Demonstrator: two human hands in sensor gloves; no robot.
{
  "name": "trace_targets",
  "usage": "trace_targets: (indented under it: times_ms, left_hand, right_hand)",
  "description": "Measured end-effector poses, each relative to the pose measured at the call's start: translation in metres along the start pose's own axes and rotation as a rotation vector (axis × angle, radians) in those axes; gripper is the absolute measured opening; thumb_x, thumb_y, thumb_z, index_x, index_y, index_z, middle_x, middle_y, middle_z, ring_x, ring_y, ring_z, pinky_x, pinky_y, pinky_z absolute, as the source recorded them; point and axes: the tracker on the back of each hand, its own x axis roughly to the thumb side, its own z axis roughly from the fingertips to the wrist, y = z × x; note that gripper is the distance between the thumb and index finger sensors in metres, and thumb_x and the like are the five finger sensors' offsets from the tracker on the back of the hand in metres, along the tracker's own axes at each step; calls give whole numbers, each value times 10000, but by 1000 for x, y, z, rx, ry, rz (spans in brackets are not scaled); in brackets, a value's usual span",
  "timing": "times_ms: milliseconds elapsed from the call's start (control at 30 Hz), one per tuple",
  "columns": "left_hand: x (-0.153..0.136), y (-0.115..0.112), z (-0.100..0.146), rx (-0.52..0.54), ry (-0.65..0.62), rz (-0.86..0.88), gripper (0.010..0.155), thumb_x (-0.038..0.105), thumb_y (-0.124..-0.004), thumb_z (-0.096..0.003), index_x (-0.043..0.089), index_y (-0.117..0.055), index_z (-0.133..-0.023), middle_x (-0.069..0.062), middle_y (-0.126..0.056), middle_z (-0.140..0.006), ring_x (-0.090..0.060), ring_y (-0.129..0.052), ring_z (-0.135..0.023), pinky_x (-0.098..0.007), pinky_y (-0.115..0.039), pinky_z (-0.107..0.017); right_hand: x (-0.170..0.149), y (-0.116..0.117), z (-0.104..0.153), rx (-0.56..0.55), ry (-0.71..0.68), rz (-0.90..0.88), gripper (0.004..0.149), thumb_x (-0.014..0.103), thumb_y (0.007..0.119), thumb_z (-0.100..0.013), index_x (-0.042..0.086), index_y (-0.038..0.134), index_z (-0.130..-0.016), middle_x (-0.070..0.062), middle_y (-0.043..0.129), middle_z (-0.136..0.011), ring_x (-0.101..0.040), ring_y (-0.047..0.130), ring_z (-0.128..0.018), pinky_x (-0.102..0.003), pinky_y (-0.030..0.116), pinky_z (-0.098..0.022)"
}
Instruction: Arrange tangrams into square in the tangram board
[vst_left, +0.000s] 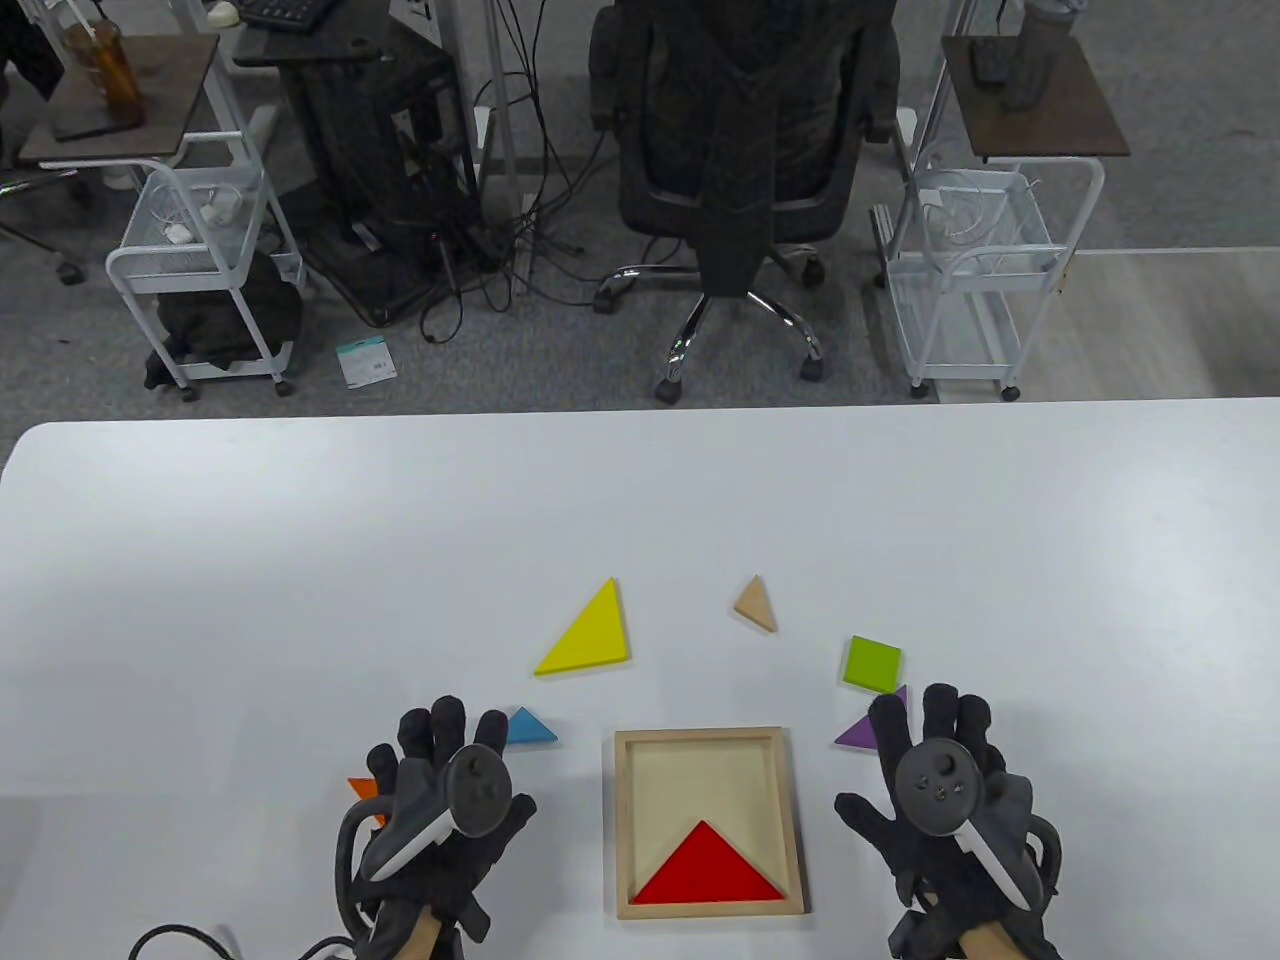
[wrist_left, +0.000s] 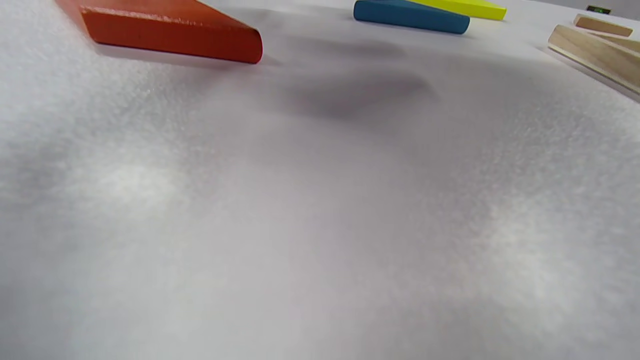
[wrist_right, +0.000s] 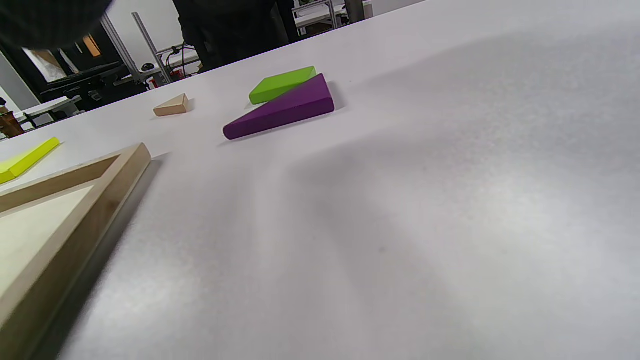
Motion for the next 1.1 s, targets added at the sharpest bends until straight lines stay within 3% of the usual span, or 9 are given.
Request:
trace_targets:
  times_ms: [67, 200, 333, 433, 533, 600, 767, 933, 1100]
  left_hand:
    - [2, 7, -1, 24, -30, -26, 855, 604, -600, -549, 421, 114, -982, -172, 247, -1017, -498, 158, -940, -677, 30, -629]
    - [23, 35, -15, 120, -76, -141, 917, 562, -696, -532, 451, 108, -958, -191, 198, -1041, -561, 67, -965, -741, -139, -698]
    - [57, 65, -45, 102, -100, -269, 923, 533, -736, -520, 469, 75, -955, -202, 137, -1078, -575, -22, -1004, -760, -279, -739]
    - [83, 83, -82, -20, -54, -360, 973, 504, -776, -507, 465, 97, -936, -281, -58, -1109, -515, -382, -1056, -618, -566, -785]
    - [100, 89, -112, -94, -20, -379, 962, 480, -798, -502, 478, 61, -936, -253, -161, -1106, -453, -588, -1001, -539, -712, -726]
    - [108, 92, -135, -176, 20, -352, 955, 479, -800, -502, 483, 50, -939, -245, -196, -1109, -456, -616, -986, -553, -721, -713]
    - [115, 91, -162, -291, 82, -367, 944, 469, -805, -507, 493, 32, -944, -243, -165, -1120, -510, -551, -1014, -627, -684, -719]
    - [118, 84, -174, -379, 145, -364, 923, 456, -802, -518, 486, 11, -955, -278, -182, -1120, -524, -547, -1012, -613, -692, -711]
    - [122, 77, -179, -391, 155, -382, 889, 440, -800, -517, 487, -35, -967, -292, -241, -1112, -513, -608, -971, -552, -735, -678]
  right_hand:
    - [0, 0, 0, -4, -3, -1, 904, 656, 655, -312, 520, 72, -990, 88, -199, -1035, -211, -227, -984, -510, 111, -846]
    - [-1, 0, 0, -7, 3, -6, 904, 655, 658, -313, 523, 71, -988, 90, -203, -1034, -209, -229, -983, -509, 108, -846]
    - [-2, 1, -1, 2, 6, -10, 907, 658, 655, -309, 527, 64, -985, 93, -214, -1027, -206, -240, -977, -508, 100, -846]
    - [-2, 3, -2, 13, 9, 0, 910, 660, 654, -309, 528, 58, -982, 93, -220, -1023, -206, -244, -975, -508, 100, -845]
    - [-2, 3, -2, 17, 8, 3, 911, 660, 655, -309, 527, 56, -983, 92, -221, -1022, -208, -243, -975, -507, 101, -845]
    - [-2, 3, -2, 17, 13, 3, 909, 659, 656, -310, 530, 57, -982, 91, -222, -1021, -206, -243, -975, -507, 100, -845]
    - [-6, 1, -5, 25, 45, -8, 908, 655, 660, -312, 537, 56, -979, 97, -231, -1017, -199, -253, -972, -505, 89, -847]
    - [-6, 1, -6, 28, 49, -13, 909, 656, 661, -312, 537, 55, -980, 95, -231, -1018, -203, -250, -974, -505, 92, -848]
    - [-5, 2, -6, 37, 42, -9, 907, 655, 663, -315, 539, 55, -979, 90, -230, -1018, -208, -246, -976, -505, 98, -847]
